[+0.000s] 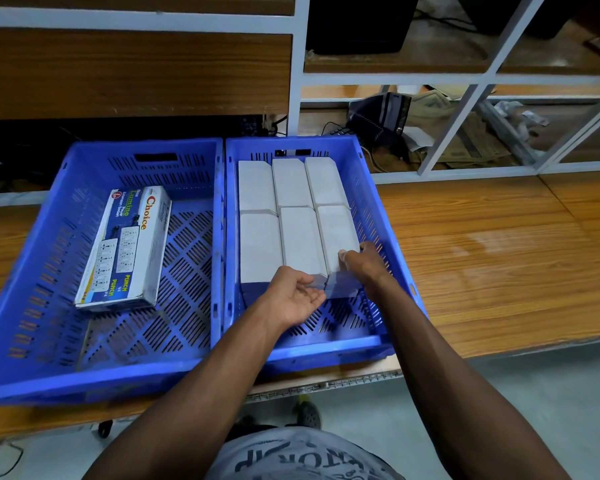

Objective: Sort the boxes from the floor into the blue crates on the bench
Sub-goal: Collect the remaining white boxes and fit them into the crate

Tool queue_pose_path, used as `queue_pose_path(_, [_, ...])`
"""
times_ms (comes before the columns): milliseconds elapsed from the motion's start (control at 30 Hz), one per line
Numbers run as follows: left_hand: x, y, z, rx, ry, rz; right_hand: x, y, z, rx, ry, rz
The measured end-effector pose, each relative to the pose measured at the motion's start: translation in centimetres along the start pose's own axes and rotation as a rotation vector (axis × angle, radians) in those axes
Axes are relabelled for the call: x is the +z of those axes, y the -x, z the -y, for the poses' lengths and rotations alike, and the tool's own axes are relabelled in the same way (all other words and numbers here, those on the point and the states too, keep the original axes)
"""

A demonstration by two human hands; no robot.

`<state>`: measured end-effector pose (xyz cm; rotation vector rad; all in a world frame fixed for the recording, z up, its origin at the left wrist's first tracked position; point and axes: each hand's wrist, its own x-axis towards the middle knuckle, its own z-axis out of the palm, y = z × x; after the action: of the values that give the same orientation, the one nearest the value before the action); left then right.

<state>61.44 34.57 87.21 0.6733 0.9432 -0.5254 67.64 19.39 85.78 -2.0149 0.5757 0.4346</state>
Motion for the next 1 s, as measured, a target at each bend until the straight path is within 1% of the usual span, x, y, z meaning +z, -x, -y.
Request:
queue_pose_path(200, [-0.1, 0.5, -0.4, 0.011, -0.03, 0.012, -0.2, 0.4, -0.2, -0.032, 0.023, -0.008])
queue_pose_path(367, [-0.7, 0.1, -1.0, 0.002, -0.041, 0.064, -0.3, 0.4, -0.4, -0.045, 0.049, 0.003])
queue_pose_path(467, [-0.7, 0.5, -0.8, -0.006, -0.08, 0.064, -0.2, 0.5, 0.0, -0.046, 0.041, 0.027])
queue_pose_path(567, [-1.0, 0.7, -0.7, -0.003, -0.095, 0.023, -0.2, 0.5, 0.1, -0.035, 0.039, 0.032])
queue_pose_path(733, [-1.6, 1.6, -0.8, 0.032, -0.087, -0.011, 0.0, 0.6, 0.3, -0.004, 0.027, 0.042])
queue_pose_path(867, [-1.9, 2.2, -0.6, 0.051, -0.108, 0.013, 0.1, 1.0, 0.5, 0.007, 0.018, 0.033])
queue_pose_path(1000, [-2.1, 3.1, -0.1, 0.099, -0.125, 0.043, -0.3, 1.5, 0.7, -0.037, 0.015, -0.005])
